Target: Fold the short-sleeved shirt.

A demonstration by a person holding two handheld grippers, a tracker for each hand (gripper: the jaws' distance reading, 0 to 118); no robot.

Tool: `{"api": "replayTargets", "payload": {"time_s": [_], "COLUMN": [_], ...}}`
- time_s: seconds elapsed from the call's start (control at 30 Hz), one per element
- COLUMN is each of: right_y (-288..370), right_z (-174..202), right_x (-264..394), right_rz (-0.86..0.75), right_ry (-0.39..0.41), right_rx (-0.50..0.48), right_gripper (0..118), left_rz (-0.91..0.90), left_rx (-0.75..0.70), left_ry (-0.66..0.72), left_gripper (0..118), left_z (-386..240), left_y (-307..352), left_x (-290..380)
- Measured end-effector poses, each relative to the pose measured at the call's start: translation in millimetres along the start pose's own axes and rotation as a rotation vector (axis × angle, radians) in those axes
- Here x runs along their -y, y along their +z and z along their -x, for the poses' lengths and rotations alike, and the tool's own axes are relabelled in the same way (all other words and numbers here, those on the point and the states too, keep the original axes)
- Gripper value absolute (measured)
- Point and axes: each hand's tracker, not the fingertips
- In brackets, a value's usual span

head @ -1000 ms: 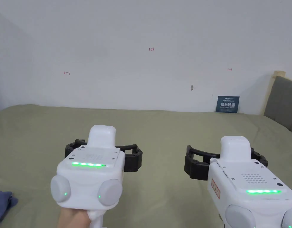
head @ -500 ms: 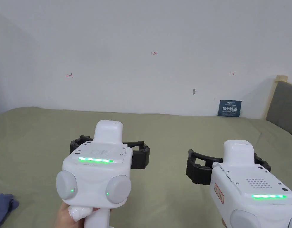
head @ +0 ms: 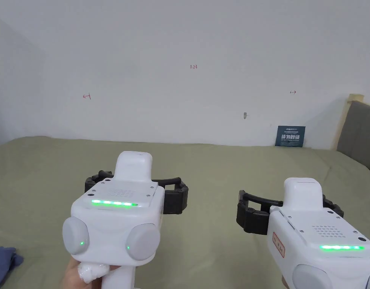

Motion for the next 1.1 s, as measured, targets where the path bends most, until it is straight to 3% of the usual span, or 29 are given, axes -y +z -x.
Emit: {"api": "replayTargets", "payload": {"time_s": [1.1], "right_y": [0.1], "right_z": [8.3], "right_x": [-4.2], "right_rz": [-0.005], "right_ry": [0.015], "right_rx": [-0.024], "right_gripper": [118], "left_rz": [-0.02], "left_rx": [-0.035], "left_ry": [-0.032], "left_gripper": [118], "left_z": [3.9], "left_y": [0.7], "left_x": [-0.6]}}
